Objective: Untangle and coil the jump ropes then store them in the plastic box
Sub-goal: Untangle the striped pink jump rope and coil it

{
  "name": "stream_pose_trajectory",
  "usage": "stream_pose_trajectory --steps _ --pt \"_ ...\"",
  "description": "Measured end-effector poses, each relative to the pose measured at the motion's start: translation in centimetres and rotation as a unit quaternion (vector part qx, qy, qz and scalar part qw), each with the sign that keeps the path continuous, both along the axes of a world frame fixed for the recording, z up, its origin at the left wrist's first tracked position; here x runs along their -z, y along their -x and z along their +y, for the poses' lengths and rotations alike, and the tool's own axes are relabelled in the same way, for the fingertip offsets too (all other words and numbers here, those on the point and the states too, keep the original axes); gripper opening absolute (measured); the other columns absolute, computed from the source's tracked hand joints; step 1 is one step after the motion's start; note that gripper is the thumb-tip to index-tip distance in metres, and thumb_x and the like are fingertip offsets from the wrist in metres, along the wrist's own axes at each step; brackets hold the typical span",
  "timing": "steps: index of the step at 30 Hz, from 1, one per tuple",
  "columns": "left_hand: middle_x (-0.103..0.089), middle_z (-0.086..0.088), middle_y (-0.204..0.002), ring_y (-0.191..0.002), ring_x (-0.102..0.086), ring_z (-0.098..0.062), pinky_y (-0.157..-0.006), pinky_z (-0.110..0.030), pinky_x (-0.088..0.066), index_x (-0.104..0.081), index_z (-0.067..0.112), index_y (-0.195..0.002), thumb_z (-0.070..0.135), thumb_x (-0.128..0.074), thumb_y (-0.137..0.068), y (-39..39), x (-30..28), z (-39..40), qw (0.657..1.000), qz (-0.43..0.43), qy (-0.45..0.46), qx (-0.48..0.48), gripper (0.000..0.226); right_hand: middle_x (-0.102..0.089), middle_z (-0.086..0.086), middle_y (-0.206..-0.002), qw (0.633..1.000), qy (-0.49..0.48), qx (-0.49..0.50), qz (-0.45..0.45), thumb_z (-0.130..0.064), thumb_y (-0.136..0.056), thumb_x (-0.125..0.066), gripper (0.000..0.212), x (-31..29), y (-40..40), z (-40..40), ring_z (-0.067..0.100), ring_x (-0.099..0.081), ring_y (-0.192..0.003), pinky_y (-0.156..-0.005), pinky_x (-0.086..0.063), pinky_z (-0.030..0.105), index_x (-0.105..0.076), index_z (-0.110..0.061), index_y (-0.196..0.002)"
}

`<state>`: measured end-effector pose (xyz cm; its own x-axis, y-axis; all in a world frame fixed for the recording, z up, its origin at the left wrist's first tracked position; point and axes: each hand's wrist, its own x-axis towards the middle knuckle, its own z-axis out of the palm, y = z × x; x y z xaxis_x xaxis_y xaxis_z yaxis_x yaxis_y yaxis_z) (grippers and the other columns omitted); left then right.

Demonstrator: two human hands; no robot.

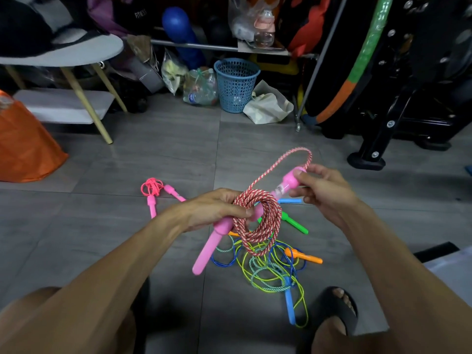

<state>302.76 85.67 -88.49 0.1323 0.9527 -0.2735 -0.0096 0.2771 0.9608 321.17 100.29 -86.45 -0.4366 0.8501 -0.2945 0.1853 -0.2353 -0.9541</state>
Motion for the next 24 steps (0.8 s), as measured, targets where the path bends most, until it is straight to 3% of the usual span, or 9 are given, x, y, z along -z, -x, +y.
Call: stream_pose_trajectory --steps 4,9,11,14,16,18,20,24 --pt "-0.064 -0.012 -0.103 -0.088 -0.056 -0.014 -0.076 -0.023 -0.043 -0.069 0.017 -0.096 0.013 -0.063 -0.084 -0.2 -0.2 -0.2 1.000 0.012 0.007 0.019 0.014 -0.067 0.010 -0.079 0.999 -0.015 0.032 -0.016 -0.020 -0.091 -0.061 0.023 0.8 0.5 -0.6 0.004 -0.057 -0.044 -0.039 -0.044 0.016 -0.063 -0.003 -0.107" --pt "-0.063 -0.001 -0.079 -0.072 -0.053 -0.009 -0.067 -0.018 -0.041 -0.064 0.006 -0.091 0.010 -0.059 -0.090 -0.1 -0.7 -0.4 0.998 0.062 -0.011 0.023 0.007 -0.065 0.003 -0.052 0.999 0.035 0.017 0.015 -0.020 -0.090 -0.061 0.016 0.1 0.4 -1.3 0.008 -0.058 -0.041 -0.045 -0.051 0.017 -0.065 -0.006 -0.083" --pt "-0.060 0.005 -0.070 -0.066 -0.050 -0.006 -0.064 -0.017 -0.039 -0.063 0.007 -0.085 0.007 -0.057 -0.091 -0.2 -0.8 -0.5 0.996 0.082 -0.013 0.012 0.008 -0.066 0.005 -0.054 0.998 0.059 -0.025 0.026 -0.018 -0.090 -0.060 0.015 0.0 0.8 -2.2 0.009 -0.059 -0.041 -0.047 -0.053 0.018 -0.064 -0.006 -0.082" --pt "-0.055 -0.010 -0.082 -0.076 -0.046 -0.018 -0.069 -0.030 -0.035 -0.061 -0.003 -0.095 0.016 -0.060 -0.086 -0.5 -0.8 -0.5 0.994 0.104 -0.024 0.013 0.021 -0.068 0.008 -0.059 0.994 0.086 -0.042 0.050 -0.016 -0.090 -0.060 0.014 0.1 1.4 -3.0 0.012 -0.062 -0.044 -0.050 -0.055 0.020 -0.063 -0.005 -0.084" --pt "-0.055 -0.005 -0.080 -0.072 -0.049 -0.012 -0.066 -0.024 -0.038 -0.060 0.004 -0.093 0.009 -0.058 -0.091 -0.5 -1.0 -0.6 0.995 0.097 -0.035 -0.005 0.005 -0.069 0.009 -0.060 0.991 0.107 -0.016 0.080 -0.015 -0.090 -0.059 0.014 0.0 1.5 -2.9 0.014 -0.064 -0.047 -0.051 -0.056 0.022 -0.063 -0.003 -0.084" --pt "-0.059 0.001 -0.083 -0.072 -0.053 -0.001 -0.068 -0.014 -0.043 -0.059 0.008 -0.097 0.003 -0.053 -0.093 -0.4 -1.1 -0.6 0.996 0.075 -0.047 -0.024 0.009 -0.069 0.010 -0.060 0.989 0.119 0.009 0.088 -0.015 -0.091 -0.060 0.016 0.1 1.5 -2.8 0.014 -0.065 -0.048 -0.051 -0.055 0.022 -0.063 -0.001 -0.084" --pt "-0.061 -0.001 -0.090 -0.080 -0.054 -0.003 -0.073 -0.014 -0.043 -0.059 0.006 -0.104 0.004 -0.052 -0.093 -0.5 -1.1 -0.5 0.996 0.075 -0.051 -0.022 0.013 -0.070 0.012 -0.062 0.988 0.132 0.022 0.076 -0.016 -0.090 -0.060 0.018 0.5 1.5 -2.7 0.016 -0.066 -0.049 -0.051 -0.056 0.023 -0.064 0.000 -0.084" --pt "-0.060 0.003 -0.087 -0.078 -0.053 -0.002 -0.072 -0.013 -0.043 -0.061 0.013 -0.098 0.007 -0.054 -0.094 -0.6 -1.1 -0.4 0.995 0.076 -0.048 -0.030 0.010 -0.071 0.014 -0.069 0.986 0.153 0.041 0.052 -0.019 -0.089 -0.063 0.018 1.1 1.8 -2.8 0.019 -0.065 -0.053 -0.059 -0.057 0.028 -0.065 -0.001 -0.087"
